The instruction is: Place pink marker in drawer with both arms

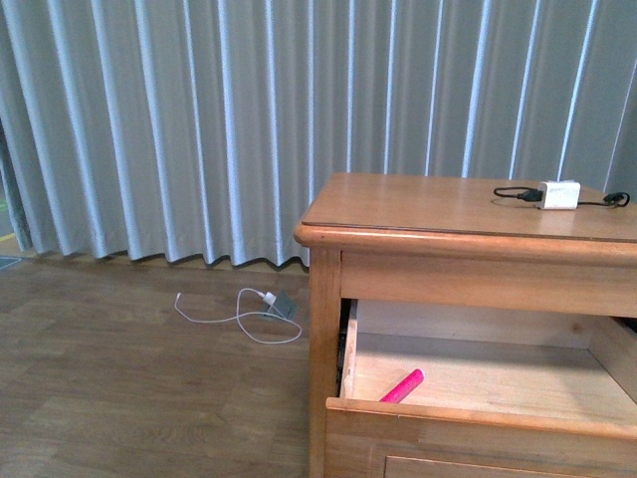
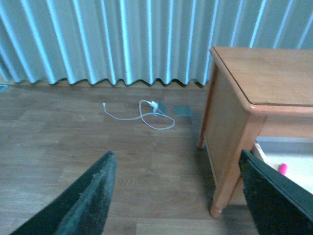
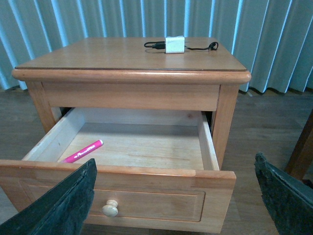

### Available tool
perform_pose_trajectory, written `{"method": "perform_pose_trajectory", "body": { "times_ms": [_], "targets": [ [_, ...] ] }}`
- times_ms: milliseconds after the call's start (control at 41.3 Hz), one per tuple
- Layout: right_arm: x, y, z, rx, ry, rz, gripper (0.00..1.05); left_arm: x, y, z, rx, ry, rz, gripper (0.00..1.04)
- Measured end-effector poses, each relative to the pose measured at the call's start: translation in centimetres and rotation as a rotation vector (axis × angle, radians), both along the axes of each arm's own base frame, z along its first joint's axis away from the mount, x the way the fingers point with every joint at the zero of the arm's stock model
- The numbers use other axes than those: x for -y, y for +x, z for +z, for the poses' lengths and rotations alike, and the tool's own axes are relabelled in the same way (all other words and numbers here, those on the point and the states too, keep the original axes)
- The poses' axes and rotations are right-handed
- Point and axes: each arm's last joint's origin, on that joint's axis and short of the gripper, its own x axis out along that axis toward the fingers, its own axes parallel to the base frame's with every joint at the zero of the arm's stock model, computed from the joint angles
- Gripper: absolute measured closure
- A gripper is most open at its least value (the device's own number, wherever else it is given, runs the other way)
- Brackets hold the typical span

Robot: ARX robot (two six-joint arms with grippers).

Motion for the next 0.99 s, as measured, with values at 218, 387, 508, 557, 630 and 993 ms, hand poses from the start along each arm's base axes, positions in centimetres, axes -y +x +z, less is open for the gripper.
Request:
{"method": "perform_pose_trajectory", "body": {
  "times_ms": [218, 387, 508, 557, 630, 993],
  "targets": [
    [0.0, 0.0, 0.0, 0.0, 0.0, 0.0, 0.09, 0.2, -2.1, -4.6, 0.013, -0.009, 0.062, 0.64],
    [0.0, 0.0, 0.0, 0.0, 0.0, 0.0, 0.09, 0.2, -3.4, -6.7, 0.01, -0.015, 0.061, 0.93],
    [0.0, 0.0, 0.0, 0.0, 0.0, 0.0, 0.09, 0.2, -4.3, -8.2, 0.009, -0.019, 0.062, 1.01],
    [0.0, 0.0, 0.0, 0.0, 0.0, 0.0, 0.09, 0.2, -4.5, -8.6, 0.009, -0.019, 0.062, 1.01],
    [0.0, 0.0, 0.0, 0.0, 0.0, 0.0, 0.09, 0.2, -4.9, -9.2, 0.009, -0.019, 0.062, 1.01],
    [0.0, 0.0, 0.0, 0.0, 0.0, 0.0, 0.09, 0.2, -6.6, -11.3, 0.015, -0.019, 0.062, 1.01]
  ]
}}
